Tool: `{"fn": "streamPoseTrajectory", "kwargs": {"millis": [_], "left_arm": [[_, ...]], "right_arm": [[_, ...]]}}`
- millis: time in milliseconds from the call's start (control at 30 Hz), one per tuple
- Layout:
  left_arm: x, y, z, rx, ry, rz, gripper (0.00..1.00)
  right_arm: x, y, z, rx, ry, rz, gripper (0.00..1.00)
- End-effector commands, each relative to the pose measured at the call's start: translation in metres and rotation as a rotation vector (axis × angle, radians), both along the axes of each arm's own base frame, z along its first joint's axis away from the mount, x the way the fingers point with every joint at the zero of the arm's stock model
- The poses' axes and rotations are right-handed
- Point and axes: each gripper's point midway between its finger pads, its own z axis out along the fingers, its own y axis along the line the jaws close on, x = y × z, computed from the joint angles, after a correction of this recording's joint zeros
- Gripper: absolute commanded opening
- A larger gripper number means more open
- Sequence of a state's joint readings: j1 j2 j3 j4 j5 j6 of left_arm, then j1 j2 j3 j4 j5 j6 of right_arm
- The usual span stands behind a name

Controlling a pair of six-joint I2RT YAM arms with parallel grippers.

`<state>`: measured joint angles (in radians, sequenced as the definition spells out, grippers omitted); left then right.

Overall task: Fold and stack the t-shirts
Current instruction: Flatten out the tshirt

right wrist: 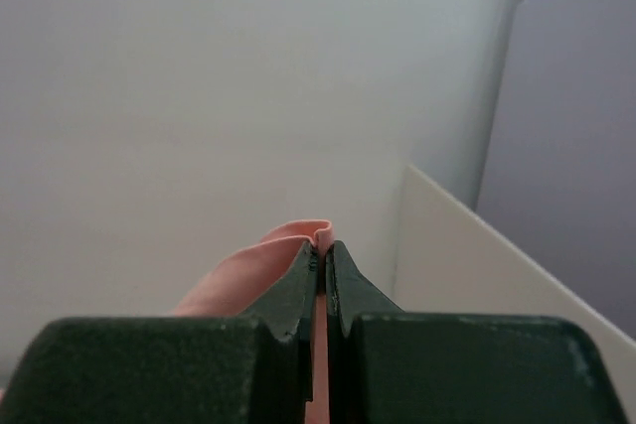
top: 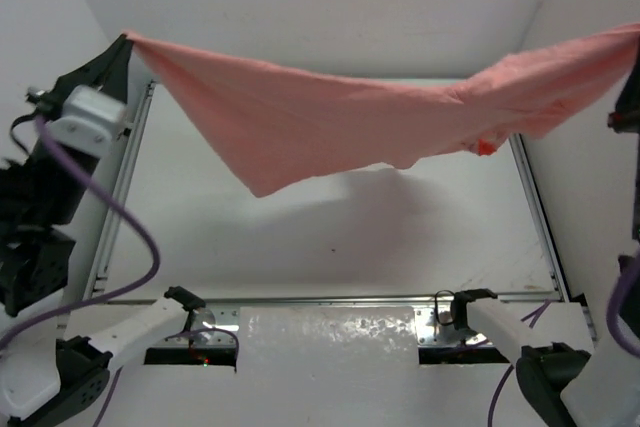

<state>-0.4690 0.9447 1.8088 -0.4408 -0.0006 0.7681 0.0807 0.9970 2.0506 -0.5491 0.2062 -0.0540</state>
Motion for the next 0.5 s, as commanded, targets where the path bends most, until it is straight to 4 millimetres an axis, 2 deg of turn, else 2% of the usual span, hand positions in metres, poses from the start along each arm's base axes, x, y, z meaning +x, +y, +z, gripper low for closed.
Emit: {"fn": "streamPoseTrajectory", "kwargs": {"millis": [0,100,200,267,333,367,433,467], "left_arm": [[-0.032,0.014,0.029,-0.076,-0.097,-0.020,0.00],[-0.037,0.032,0.040,-0.146,-0.112,0.044,0.00],[-0.035,0.035,0.034,-0.142,-0.085,0.067,0.00],[-0.025,0.032,0.019,-0.117,-0.032,0.078,0.00],[-0.016,0.033,0.007,-0.111,0.004,0.104,0.00],[-0.004,0.033,-0.007,-0.100,0.045,0.133,0.00],[0.015,0.032,-0.027,-0.083,0.111,0.179,0.00],[0.030,0.029,-0.047,-0.064,0.168,0.206,0.00]], "right_arm": [[-0.037,-0.010,0.027,-0.014,-0.114,-0.052,0.00],[-0.072,-0.017,0.045,-0.008,-0.195,-0.079,0.00],[-0.083,-0.019,0.048,-0.006,-0.221,-0.088,0.00],[-0.074,-0.018,0.043,-0.010,-0.200,-0.081,0.00],[-0.052,-0.013,0.036,-0.004,-0.160,-0.056,0.00],[-0.032,-0.005,0.032,0.000,-0.131,-0.020,0.00],[-0.005,0.003,0.026,0.004,-0.089,0.021,0.00],[0.010,0.007,0.021,0.006,-0.063,0.039,0.00]]}}
